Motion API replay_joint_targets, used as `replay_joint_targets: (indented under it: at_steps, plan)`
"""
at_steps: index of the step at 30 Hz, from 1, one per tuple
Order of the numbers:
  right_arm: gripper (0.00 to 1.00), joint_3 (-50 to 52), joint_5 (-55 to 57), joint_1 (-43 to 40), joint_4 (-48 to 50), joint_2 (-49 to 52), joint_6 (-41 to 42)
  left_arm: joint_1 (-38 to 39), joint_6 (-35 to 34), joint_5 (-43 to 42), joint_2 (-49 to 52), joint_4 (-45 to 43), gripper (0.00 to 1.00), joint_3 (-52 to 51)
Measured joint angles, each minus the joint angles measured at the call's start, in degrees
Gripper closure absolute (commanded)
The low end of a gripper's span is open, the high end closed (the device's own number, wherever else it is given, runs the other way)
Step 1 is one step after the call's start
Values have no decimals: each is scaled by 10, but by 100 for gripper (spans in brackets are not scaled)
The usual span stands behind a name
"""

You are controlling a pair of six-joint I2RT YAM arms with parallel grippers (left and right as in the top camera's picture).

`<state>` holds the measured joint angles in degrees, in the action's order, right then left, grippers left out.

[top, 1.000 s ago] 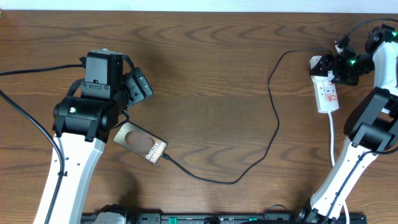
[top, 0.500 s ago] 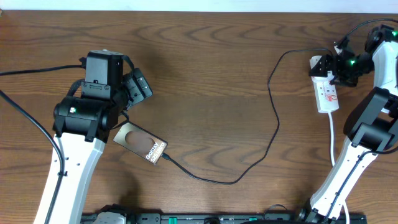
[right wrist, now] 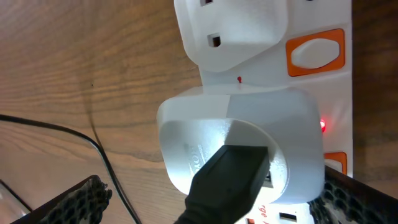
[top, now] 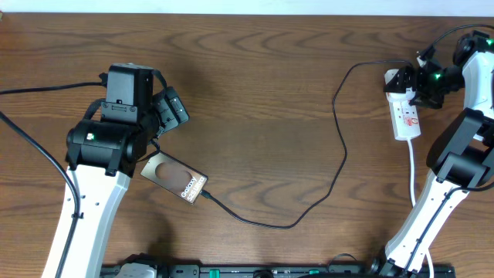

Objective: Plug charger to phone and switch on socket
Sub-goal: 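Press down the orange socket switch with the right gripper, then lift the right gripper up and away from the power strip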

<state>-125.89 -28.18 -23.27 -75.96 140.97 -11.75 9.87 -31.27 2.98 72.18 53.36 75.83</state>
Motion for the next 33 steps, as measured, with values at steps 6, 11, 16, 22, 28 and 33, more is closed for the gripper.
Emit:
replay_joint_targets:
  at_steps: [6,11,16,22,28,33]
  plan:
    - [1,0,34,-8,-1,-15,45,0,0,0,0,0,7,0]
    - [1,0,87,-21,-10,-111,83,0,0,0,0,0,7,0]
    - [1,-4,118,-21,-64,-285,127,0,0,0,0,1,6,0]
    - [1,-14,125,-7,-131,-440,167,0,0,0,0,1,7,0]
    - [1,-13,128,-5,-146,-494,177,0,0,0,0,1,7,0]
    - [1,-13,128,-5,-146,-526,177,0,0,0,0,1,7,0]
